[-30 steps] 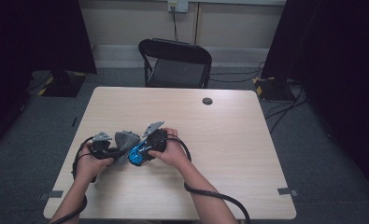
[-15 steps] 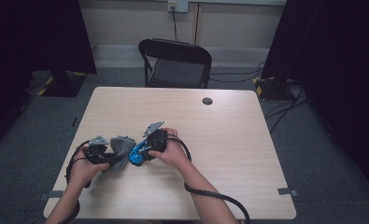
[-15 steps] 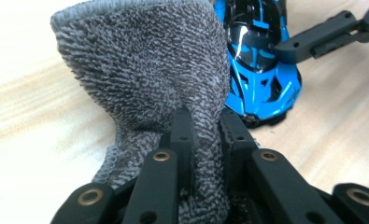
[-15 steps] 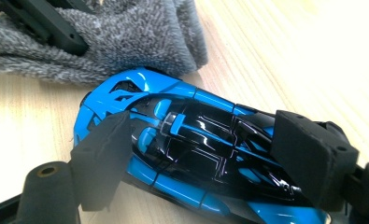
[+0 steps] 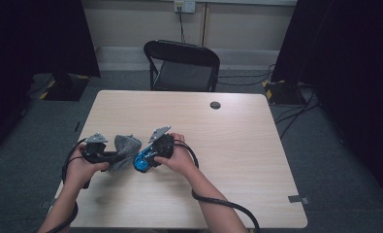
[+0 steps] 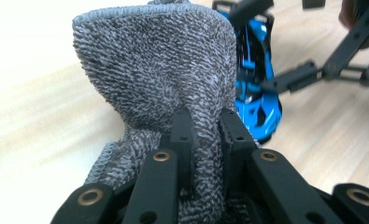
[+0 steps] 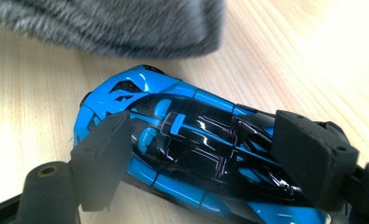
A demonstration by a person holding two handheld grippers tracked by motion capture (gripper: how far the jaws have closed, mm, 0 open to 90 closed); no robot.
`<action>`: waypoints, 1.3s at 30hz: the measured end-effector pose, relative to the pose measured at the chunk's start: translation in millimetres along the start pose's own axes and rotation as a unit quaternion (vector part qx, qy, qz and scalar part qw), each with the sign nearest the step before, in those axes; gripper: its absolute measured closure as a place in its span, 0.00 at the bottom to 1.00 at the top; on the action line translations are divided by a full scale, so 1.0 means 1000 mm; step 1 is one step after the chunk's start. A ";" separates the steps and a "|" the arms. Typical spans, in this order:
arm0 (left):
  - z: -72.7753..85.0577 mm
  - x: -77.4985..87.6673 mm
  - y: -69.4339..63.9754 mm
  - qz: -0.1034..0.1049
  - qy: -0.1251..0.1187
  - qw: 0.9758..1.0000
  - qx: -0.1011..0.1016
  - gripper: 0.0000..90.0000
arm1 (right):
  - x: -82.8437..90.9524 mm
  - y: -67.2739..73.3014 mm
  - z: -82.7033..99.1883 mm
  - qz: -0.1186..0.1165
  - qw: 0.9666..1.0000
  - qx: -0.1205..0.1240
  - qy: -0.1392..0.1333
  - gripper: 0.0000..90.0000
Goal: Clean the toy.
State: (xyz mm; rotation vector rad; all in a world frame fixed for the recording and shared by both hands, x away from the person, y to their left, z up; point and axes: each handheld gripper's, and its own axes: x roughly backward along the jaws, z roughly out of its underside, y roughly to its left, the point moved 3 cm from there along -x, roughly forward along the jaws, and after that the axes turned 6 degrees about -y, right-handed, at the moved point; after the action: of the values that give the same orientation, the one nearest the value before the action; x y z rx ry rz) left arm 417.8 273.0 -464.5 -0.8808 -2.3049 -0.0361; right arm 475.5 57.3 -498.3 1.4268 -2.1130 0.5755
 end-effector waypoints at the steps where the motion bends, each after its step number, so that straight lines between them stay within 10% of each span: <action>1: -0.004 -0.001 0.001 0.001 -0.001 1.000 -0.003 0.87 | 0.000 0.000 0.000 0.000 1.000 0.000 0.001 0.23; 18: -0.050 -0.050 0.017 -0.020 -0.021 0.999 -0.035 0.87 | 0.000 0.000 0.000 0.001 1.000 -0.001 0.001 0.23; 39: -0.060 -0.139 0.013 -0.016 -0.005 0.998 -0.059 0.87 | 0.000 -0.001 0.001 0.000 1.000 -0.005 -0.005 0.23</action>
State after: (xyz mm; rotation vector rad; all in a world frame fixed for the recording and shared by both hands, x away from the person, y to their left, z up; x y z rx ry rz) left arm 536.8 186.8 -502.8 -0.9039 -2.3451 -0.1850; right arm 475.8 56.3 -499.0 1.4282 -2.1207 0.5582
